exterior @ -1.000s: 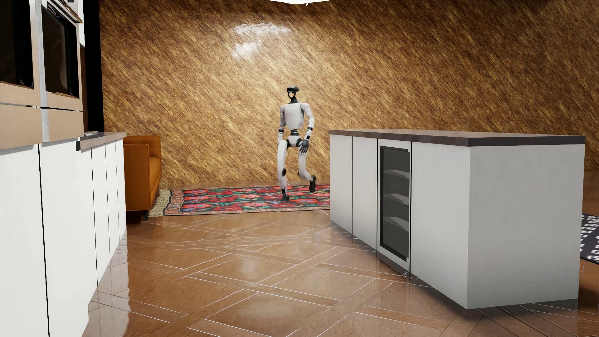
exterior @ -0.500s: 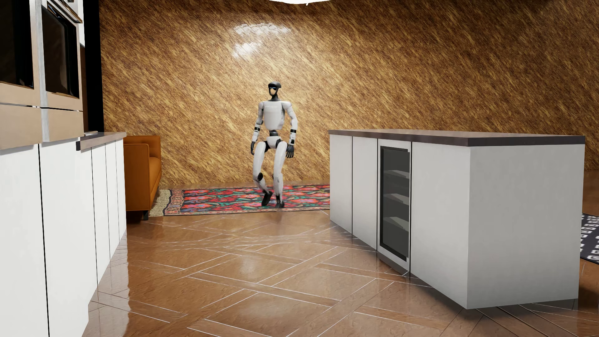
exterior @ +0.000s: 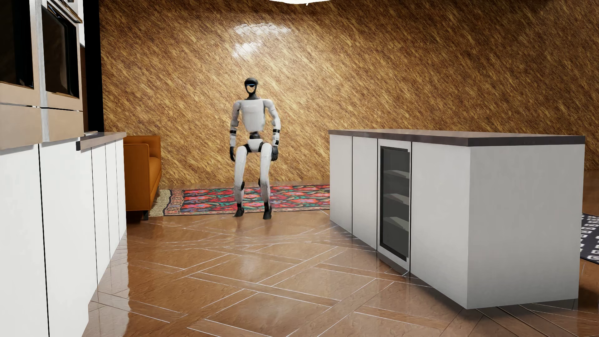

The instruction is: Walk around the counter

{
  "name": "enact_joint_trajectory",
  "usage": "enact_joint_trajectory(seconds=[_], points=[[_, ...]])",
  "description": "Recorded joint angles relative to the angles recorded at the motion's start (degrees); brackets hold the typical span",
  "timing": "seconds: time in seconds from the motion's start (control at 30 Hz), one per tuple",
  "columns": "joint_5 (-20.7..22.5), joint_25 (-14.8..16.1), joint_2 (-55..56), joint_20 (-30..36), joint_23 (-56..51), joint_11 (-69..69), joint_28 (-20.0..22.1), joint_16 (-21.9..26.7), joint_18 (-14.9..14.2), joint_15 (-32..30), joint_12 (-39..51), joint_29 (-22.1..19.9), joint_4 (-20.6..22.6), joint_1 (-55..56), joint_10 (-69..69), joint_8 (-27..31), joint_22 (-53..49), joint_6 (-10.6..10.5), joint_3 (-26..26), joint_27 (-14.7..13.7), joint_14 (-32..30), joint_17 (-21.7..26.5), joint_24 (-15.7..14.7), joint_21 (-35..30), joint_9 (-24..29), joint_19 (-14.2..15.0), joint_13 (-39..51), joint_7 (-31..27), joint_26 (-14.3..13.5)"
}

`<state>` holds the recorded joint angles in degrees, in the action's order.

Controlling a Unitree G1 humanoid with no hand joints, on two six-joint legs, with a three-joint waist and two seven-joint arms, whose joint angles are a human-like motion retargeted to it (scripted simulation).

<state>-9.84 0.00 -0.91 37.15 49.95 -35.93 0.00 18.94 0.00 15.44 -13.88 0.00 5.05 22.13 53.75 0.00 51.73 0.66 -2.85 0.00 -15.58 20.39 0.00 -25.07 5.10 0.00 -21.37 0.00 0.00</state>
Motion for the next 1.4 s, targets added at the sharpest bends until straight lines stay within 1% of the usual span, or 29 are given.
enact_joint_trajectory(seconds=[0.07,0.13,0.17,0.23,0.27,0.3,0.33,0.43,0.47,0.53,0.63,0.67,0.73,0.77,0.8,0.83,0.87,0.93,0.97,1.07,1.1,1.13,1.17,1.2,1.23,1.3,1.33,1.37,1.4], points=[[-0.4,0.0,-8.6,0.1,-5.6,3.4,0.0,1.3,0.0,3.2,-3.1,0.0,-1.7,7.5,-14.9,0.0,-0.2,0.6,7.1,0.0,5.4,1.6,0.0,0.3,-0.3,0.0,0.4,0.0,0.0],[-0.4,0.0,-14.4,0.0,-7.4,3.9,0.0,2.2,0.0,4.7,-6.2,0.0,-5.2,12.1,-24.5,0.0,2.0,0.9,14.1,0.0,22.9,3.7,0.0,-0.7,-0.9,0.0,2.8,0.0,0.0],[-1.2,0.0,-17.1,0.4,-7.0,3.5,0.0,3.0,0.0,3.2,-7.8,0.0,-7.3,13.0,-25.2,0.0,3.1,1.7,17.1,0.0,25.5,4.0,0.0,-0.8,-0.7,0.0,4.0,0.0,0.0],[-3.9,0.0,-19.3,2.3,-5.4,0.0,0.0,3.3,0.0,-7.7,-10.0,0.0,-6.2,18.8,-16.9,0.0,6.6,4.7,18.0,0.0,1.7,3.5,0.0,1.2,-1.8,0.0,4.6,0.0,0.0],[-5.4,0.0,-17.0,4.5,-3.7,-5.9,0.0,3.2,0.0,-16.9,-9.5,0.0,-2.8,19.5,-12.3,0.0,8.6,7.1,16.6,0.0,-1.3,2.6,0.0,1.9,-2.2,0.0,4.3,0.0,0.0],[-4.4,0.0,-13.4,5.9,-1.6,-14.5,0.0,3.2,0.0,-23.4,-8.6,0.0,-0.3,17.1,-9.6,0.0,9.4,7.2,14.5,0.0,1.3,2.2,0.0,1.7,-1.8,0.0,3.8,0.0,0.0],[-3.8,0.0,-7.2,4.6,-0.4,-24.8,0.0,3.2,0.0,-23.3,-7.9,0.0,2.6,14.1,-8.4,0.0,8.5,7.5,12.6,0.0,3.5,2.1,0.0,0.2,-1.7,0.0,4.0,0.0,0.0],[0.2,0.0,9.8,1.4,0.8,-41.4,0.0,2.8,0.0,-3.9,-3.3,0.0,9.3,-4.6,-15.4,0.0,2.8,6.2,4.6,0.0,12.2,1.3,0.0,-2.4,0.7,0.0,3.2,0.0,0.0],[1.8,0.0,16.2,-0.6,0.6,-39.3,0.0,3.2,0.0,-0.7,-1.5,0.0,9.2,-10.3,-18.5,0.0,-1.2,5.0,1.1,0.0,16.5,1.0,0.0,-2.7,0.5,0.0,2.5,0.0,0.0],[3.7,0.0,21.1,-6.0,0.1,-22.8,0.0,3.6,0.0,-0.9,1.3,0.0,6.3,-24.7,-25.6,0.0,-8.3,2.6,-5.7,0.0,24.7,1.2,0.0,-2.9,2.0,0.0,1.1,0.0,0.0],[0.7,0.0,26.8,-9.9,-1.0,6.3,0.0,4.3,0.0,-3.9,8.2,0.0,3.8,-36.0,-30.1,0.0,-15.5,2.0,-12.3,0.0,36.2,1.2,0.0,-1.6,0.1,0.0,-0.3,0.0,0.0],[-0.2,0.0,28.6,-10.7,-1.2,8.6,0.0,4.5,0.0,-3.6,9.7,0.0,2.3,-39.1,-30.3,0.0,-17.3,1.9,-13.3,0.0,38.0,1.3,0.0,-1.3,-0.6,0.0,-1.0,0.0,0.0],[-0.1,0.0,31.4,-13.4,0.6,0.9,0.0,4.3,0.0,-3.1,9.1,0.0,-1.0,-44.9,-27.0,0.0,-19.6,1.4,-15.8,0.0,35.5,1.0,0.0,-0.8,-1.0,0.0,-1.4,0.0,0.0],[1.1,0.0,33.7,-14.0,2.9,-5.3,0.0,3.3,0.0,-7.0,8.1,0.0,-2.3,-44.6,-22.0,0.0,-18.3,0.2,-16.2,0.0,29.6,0.9,0.0,-1.2,-2.3,0.0,-1.1,0.0,0.0],[3.8,0.0,33.5,-13.5,5.8,-11.1,0.0,1.8,0.0,-7.6,6.7,0.0,-4.2,-43.5,-14.3,0.0,-15.1,-1.9,-15.7,0.0,19.4,0.7,0.0,-1.6,-2.8,0.0,-0.8,0.0,0.0],[5.8,0.0,30.1,-11.7,8.0,-14.2,0.0,1.3,0.0,-5.0,5.2,0.0,-4.6,-40.5,-4.0,0.0,-12.2,-2.3,-14.4,0.0,8.8,0.6,0.0,-2.2,-2.2,0.0,0.2,0.0,0.0],[7.7,0.0,26.5,-8.2,9.3,-14.5,0.0,1.2,0.0,-2.3,5.0,0.0,-4.7,-34.1,8.9,0.0,-8.8,-2.3,-13.2,0.0,4.3,0.0,0.0,-1.8,-2.0,0.0,1.3,0.0,0.0],[9.0,0.0,15.2,-2.1,6.6,-8.6,0.0,1.2,0.0,-0.8,3.9,0.0,-2.7,-21.3,24.6,0.0,-3.4,-0.6,-7.9,0.0,9.5,-0.2,0.0,-2.2,-1.2,0.0,2.8,0.0,0.0],[9.2,0.0,9.7,-1.6,5.0,-5.2,0.0,1.0,0.0,-0.9,2.1,0.0,-1.2,-15.6,25.0,0.0,-1.1,0.8,-4.3,0.0,10.4,-0.3,0.0,-2.0,-0.8,0.0,3.7,0.0,0.0],[7.9,0.0,-4.4,1.9,-3.7,2.7,0.0,2.3,0.0,-1.5,-3.7,0.0,0.5,-2.5,-1.1,0.0,2.6,3.5,5.1,0.0,-1.3,0.9,0.0,-0.5,-0.1,0.0,6.7,0.0,0.0],[7.5,0.0,-7.9,1.1,-6.4,4.4,0.0,2.4,0.0,-0.9,-5.7,0.0,0.0,-0.2,-13.1,0.0,2.9,3.6,7.5,0.0,-0.9,1.4,0.0,0.6,-0.4,0.0,8.1,0.0,0.0],[7.5,0.0,-10.6,1.4,-8.3,5.5,0.0,2.5,0.0,-0.2,-7.0,0.0,-0.7,1.2,-23.4,0.0,3.2,3.4,9.2,0.0,11.2,2.0,0.0,1.1,-0.8,0.0,9.8,0.0,0.0],[7.2,0.0,-13.3,2.0,-10.3,5.7,0.0,2.5,0.0,0.2,-8.3,0.0,-2.0,2.3,-27.3,0.0,3.5,3.0,10.5,0.0,28.9,2.5,0.0,2.1,-1.3,0.0,11.2,0.0,0.0],[5.2,0.0,-13.3,1.5,-11.3,3.7,0.0,1.9,0.0,0.2,-9.0,0.0,-3.1,4.8,-26.6,0.0,5.8,3.4,12.7,0.0,36.4,2.6,0.0,3.7,-2.7,0.0,11.7,0.0,0.0],[4.1,0.0,-15.2,1.1,-11.5,2.2,0.0,1.4,0.0,-2.0,-9.7,0.0,-3.5,6.9,-26.3,0.0,7.1,3.5,14.0,0.0,31.6,2.1,0.0,5.6,-2.6,0.0,11.6,0.0,0.0],[-0.1,0.0,-14.1,1.8,-9.6,-8.0,0.0,0.8,0.0,-13.6,-10.4,0.0,0.2,10.1,-20.1,0.0,8.9,6.1,13.1,0.0,5.0,0.6,0.0,7.4,-3.6,0.0,10.0,0.0,0.0],[-1.4,0.0,-11.7,3.2,-7.1,-18.0,0.0,0.9,0.0,-21.6,-9.9,0.0,3.5,9.6,-14.7,0.0,9.3,7.3,10.6,0.0,1.0,-0.2,0.0,7.0,-3.2,0.0,8.6,0.0,0.0],[-2.0,0.0,-6.3,2.3,-4.8,-29.0,0.0,0.9,0.0,-24.7,-8.4,0.0,5.2,6.4,-13.0,0.0,9.5,7.9,9.2,0.0,2.1,-0.9,0.0,6.1,-2.4,0.0,7.9,0.0,0.0],[-1.9,0.0,0.2,1.2,-2.6,-39.7,0.0,0.7,0.0,-19.0,-6.6,0.0,7.5,1.9,-13.3,0.0,8.6,7.9,7.7,0.0,3.7,-0.9,0.0,3.3,-1.1,0.0,8.0,0.0,0.0]])
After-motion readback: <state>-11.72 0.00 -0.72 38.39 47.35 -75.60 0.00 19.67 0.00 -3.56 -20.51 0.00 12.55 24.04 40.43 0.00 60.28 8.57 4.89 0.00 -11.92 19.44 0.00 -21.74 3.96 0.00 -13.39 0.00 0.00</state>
